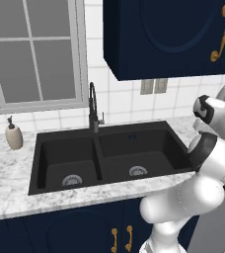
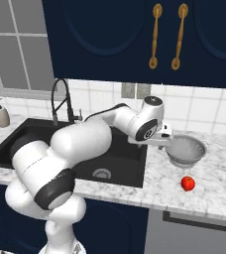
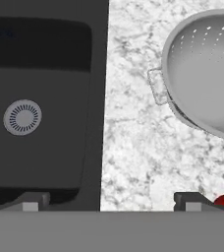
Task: Put the colander in the sink, put the apple in the colander, and turn on the sink faucet and pour water over the colander.
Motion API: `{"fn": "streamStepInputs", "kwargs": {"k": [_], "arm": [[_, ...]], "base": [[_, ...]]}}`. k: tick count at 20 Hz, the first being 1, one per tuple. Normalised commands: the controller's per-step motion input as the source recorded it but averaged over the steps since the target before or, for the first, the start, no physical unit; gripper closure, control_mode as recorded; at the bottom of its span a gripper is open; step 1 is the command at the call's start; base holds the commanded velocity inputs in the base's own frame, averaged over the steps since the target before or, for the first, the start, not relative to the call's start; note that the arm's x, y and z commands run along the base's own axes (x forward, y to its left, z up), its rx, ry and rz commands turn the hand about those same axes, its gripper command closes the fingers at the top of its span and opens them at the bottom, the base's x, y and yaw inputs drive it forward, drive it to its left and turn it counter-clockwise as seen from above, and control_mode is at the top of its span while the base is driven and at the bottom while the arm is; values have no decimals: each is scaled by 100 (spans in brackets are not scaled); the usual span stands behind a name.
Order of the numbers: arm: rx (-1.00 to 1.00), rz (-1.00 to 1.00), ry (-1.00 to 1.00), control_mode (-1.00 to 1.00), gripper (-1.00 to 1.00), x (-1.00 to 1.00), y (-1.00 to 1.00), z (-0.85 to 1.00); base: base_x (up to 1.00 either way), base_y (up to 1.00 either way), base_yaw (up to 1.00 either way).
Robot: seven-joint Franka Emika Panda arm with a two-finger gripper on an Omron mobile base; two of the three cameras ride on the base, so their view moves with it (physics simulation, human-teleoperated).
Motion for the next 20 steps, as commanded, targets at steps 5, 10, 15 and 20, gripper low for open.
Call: {"fn": "streamStepInputs", "kwargs": {"k": [5,10,15,20], "arm": [[0,0,0,-100,-100,28,-39,-4],[0,0,0,-100,-100,10,-10,-24],[0,0,0,-100,-100,8,-2,-28],[-1,0,0,-100,-100,19,-1,-18]], "base": [[0,0,0],[0,0,0],[0,0,0],[0,0,0]]}}
